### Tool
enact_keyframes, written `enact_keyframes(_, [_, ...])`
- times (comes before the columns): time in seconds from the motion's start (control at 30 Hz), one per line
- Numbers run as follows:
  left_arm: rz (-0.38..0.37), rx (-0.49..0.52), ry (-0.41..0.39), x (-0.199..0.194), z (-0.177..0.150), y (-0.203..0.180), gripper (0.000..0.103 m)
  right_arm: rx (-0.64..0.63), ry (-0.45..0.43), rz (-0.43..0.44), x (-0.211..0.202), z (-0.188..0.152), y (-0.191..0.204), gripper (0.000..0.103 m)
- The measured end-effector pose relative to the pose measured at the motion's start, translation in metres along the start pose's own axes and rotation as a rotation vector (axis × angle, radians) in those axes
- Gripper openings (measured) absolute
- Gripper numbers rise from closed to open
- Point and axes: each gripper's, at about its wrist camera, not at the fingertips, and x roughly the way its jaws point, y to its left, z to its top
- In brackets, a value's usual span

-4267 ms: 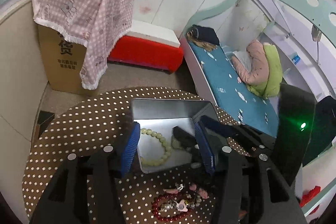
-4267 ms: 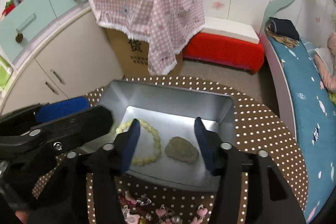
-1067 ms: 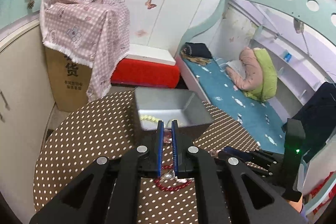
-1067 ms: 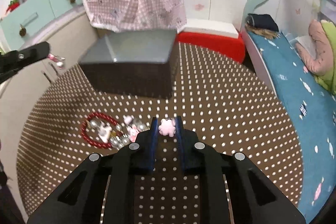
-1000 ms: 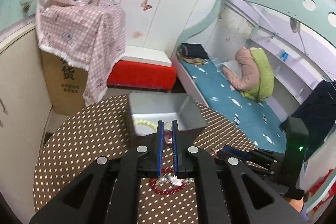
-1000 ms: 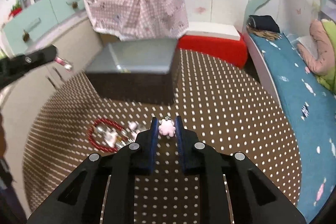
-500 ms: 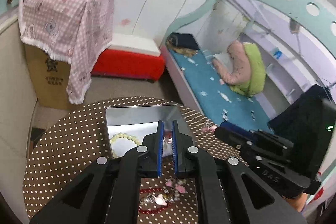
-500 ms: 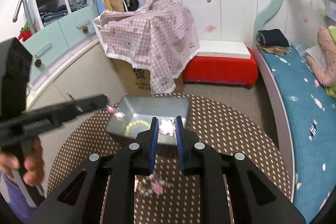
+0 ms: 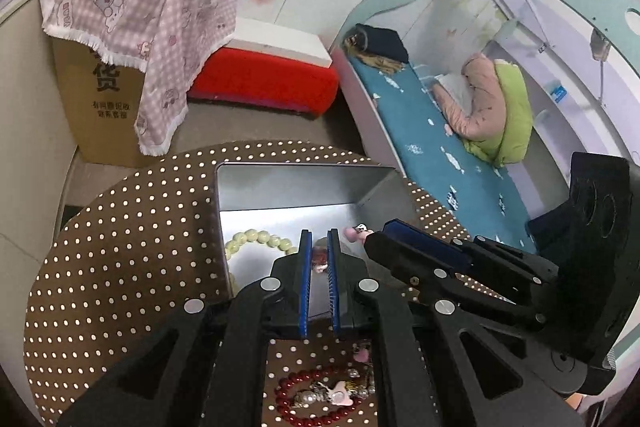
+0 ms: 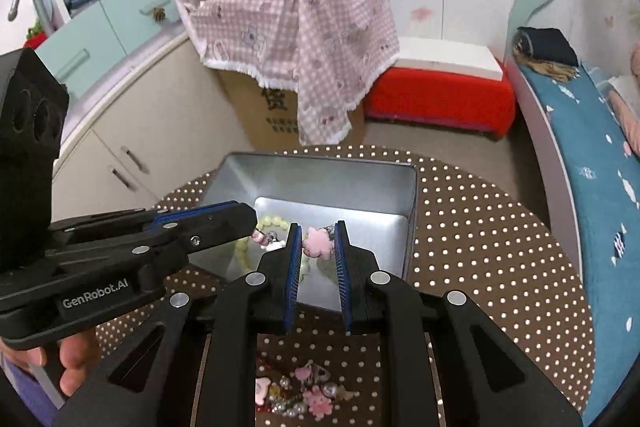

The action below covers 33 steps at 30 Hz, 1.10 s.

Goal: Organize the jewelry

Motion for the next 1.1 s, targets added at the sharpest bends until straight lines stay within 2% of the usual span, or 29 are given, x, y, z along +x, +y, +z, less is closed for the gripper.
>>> enact_keyframes(0.37, [0.018, -0.016, 0.01, 0.005, -0.003, 0.005, 0.008, 0.017, 0.016, 0.01, 0.012, -0.001, -0.001, 0.019])
enact_keyframes(0.4, [0.015, -0.021, 0.009, 0.004, -0.004, 0.006, 0.016, 0.021, 0.015, 0.006, 0.012, -0.001, -0.001, 0.019])
enact_keyframes(0.43, [0.015, -0.028, 0.003, 0.001, -0.005, 0.006, 0.03, 0.026, 0.01, 0.005, 0.01, -0.001, -0.002, 0.019])
enact_keyframes(0.47, [0.01, -0.033, -0.006, -0.001, -0.006, 0.007, 0.032, 0.028, 0.005, 0.004, 0.008, -0.002, -0.003, 0.019])
enact_keyframes(0.53, [0.014, -0.028, -0.023, -0.009, -0.007, 0.004, 0.032, 0.031, -0.006, 0.0, 0.001, -0.004, -0.005, 0.02])
enact_keyframes(0.67, [0.021, -0.007, -0.065, -0.029, -0.013, -0.004, 0.032, 0.035, -0.046, -0.011, -0.021, -0.008, -0.006, 0.035])
enact_keyframes(0.8, [0.035, 0.014, -0.118, -0.053, -0.024, -0.013, 0.033, 0.03, -0.09, -0.019, -0.049, -0.016, -0.004, 0.038])
enact_keyframes(0.9, [0.056, 0.018, -0.166, -0.071, -0.033, -0.018, 0.045, 0.032, -0.121, -0.028, -0.069, -0.025, -0.005, 0.04])
enact_keyframes(1.1, [0.116, 0.063, -0.225, -0.097, -0.057, -0.028, 0.045, 0.029, -0.151, -0.062, -0.099, -0.05, -0.005, 0.041])
